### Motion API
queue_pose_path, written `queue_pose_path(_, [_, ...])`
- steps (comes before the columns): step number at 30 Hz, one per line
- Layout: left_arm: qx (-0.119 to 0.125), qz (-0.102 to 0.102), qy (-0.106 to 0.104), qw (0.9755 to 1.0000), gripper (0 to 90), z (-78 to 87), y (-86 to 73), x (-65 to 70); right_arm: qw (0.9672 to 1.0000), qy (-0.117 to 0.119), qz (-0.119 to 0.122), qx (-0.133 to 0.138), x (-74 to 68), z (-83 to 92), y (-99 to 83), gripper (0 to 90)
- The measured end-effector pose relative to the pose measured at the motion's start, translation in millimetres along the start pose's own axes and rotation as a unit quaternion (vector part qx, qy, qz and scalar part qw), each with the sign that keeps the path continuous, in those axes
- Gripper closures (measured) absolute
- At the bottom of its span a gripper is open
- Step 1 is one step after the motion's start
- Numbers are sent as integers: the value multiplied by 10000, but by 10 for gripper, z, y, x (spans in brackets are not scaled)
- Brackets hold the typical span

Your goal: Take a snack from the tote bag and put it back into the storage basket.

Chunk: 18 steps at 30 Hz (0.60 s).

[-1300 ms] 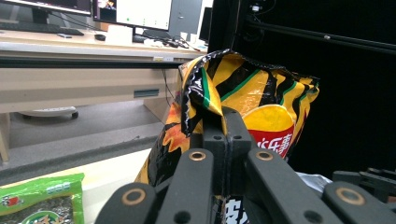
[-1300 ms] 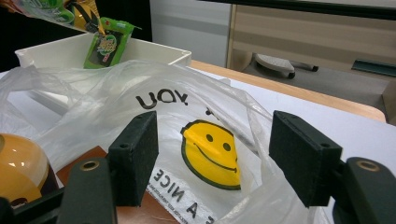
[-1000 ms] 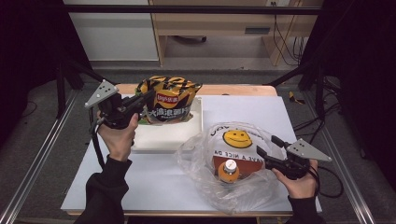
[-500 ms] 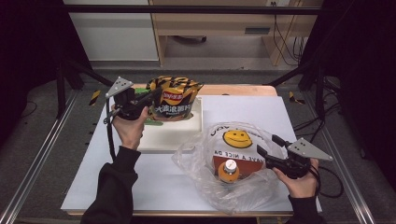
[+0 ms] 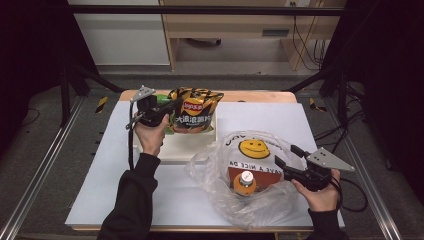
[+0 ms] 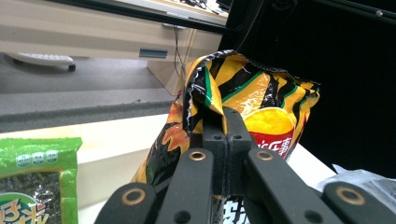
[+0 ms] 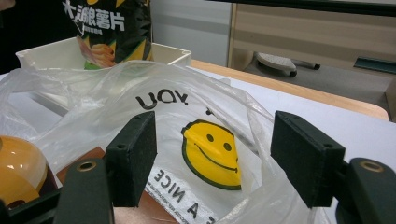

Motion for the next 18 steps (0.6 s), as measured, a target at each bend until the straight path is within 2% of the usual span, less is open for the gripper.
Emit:
queue_pose_path(4, [-50,104,-68,9999,900,-80,-72,-49,10000,-6,-9,-4,3,1,-1,318])
queue_pose_path(11, [-156,214,-12,9996,900,-204,-202,-140,10000,-6,-13,-31,5,-10,-13,318])
queue_pose_path(13, [-100,248,42,9996,900,-212,-216,-173,10000,1,-20,-33,3,-13,-15,318])
queue_pose_path(15, [-85,187,150,9997,894,-224,-222,-197,10000,-9,-8,-52,4,-16,-19,318])
queue_pose_path(18, [-89,-81,283,9995,856,-243,-229,-215,10000,8,-4,-66,-2,-29,-23,318])
Point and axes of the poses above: each handheld gripper's, and its own axes: z roughly backward along the jaws, y roughly out of its top, x roughly to its right, the point moved 5 cm from there along -z, roughly forward along the jaws, and after that the axes turned 10 degrees about y, right-handed, at the moved point
